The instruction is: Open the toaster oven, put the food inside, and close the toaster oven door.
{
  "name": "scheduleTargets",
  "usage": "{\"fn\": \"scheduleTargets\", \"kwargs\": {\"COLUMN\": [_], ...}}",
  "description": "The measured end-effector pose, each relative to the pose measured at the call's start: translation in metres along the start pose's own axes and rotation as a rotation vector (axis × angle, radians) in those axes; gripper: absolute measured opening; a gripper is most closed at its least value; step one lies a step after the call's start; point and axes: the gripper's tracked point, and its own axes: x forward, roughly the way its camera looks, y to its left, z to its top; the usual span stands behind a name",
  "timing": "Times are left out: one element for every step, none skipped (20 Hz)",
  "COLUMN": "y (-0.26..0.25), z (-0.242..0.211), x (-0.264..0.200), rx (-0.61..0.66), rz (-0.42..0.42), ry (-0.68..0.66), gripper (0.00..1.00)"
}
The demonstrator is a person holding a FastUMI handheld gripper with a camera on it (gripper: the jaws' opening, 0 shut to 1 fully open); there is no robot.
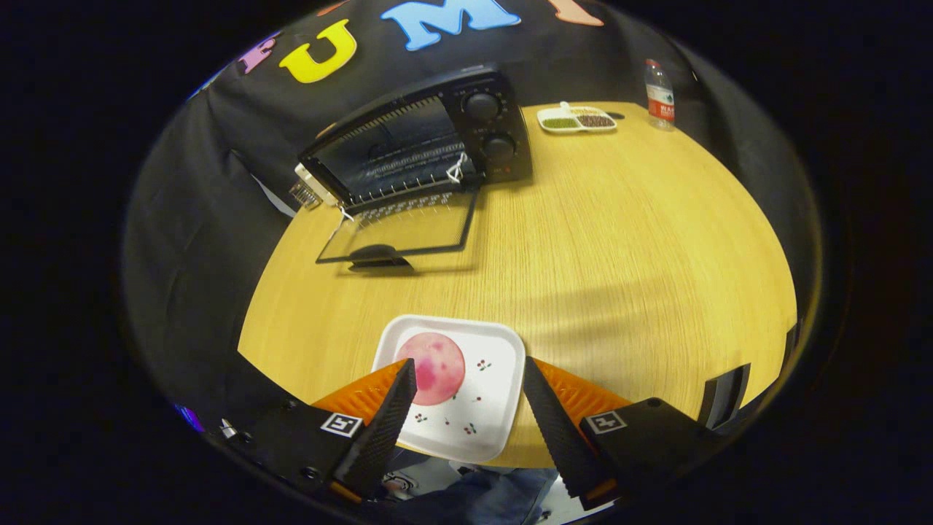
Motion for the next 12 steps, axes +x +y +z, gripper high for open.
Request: {"fn": "scheduleTargets", "kwargs": {"y": [-0.004, -0.01, -0.012, -0.013, -0.013, -0.015, -0.014, -0.014, -0.017, -0.023, -0.028, -0.028], "z": [-0.006, -0.012, -0.016, -0.02, -0.022, -0.023, -0.02, -0.021, -0.022, -0.02, -0.021, -0.019], "x": [0.003, 0.007, 0.009, 0.012, 0.015, 0.017, 0.016, 0.019, 0.02, 0.021, 0.022, 0.021], "rx": [0.007, 0.013, 0.018, 0.025, 0.03, 0.031, 0.034, 0.034, 0.031, 0.026, 0.028, 0.047], "rz": [-0.004, -0.019, -0.026, -0.023, -0.019, -0.023, -0.017, -0.014, -0.025, -0.045, -0.051, -0.045], "ry": [0.037, 0.063, 0.093, 0.116, 0.132, 0.146, 0.148, 0.161, 0.176, 0.178, 0.187, 0.187], "gripper": [0.96, 0.95, 0.94, 0.9, 0.86, 0.82, 0.77, 0.72, 0.6, 0.48, 0.36, 0.24]}}
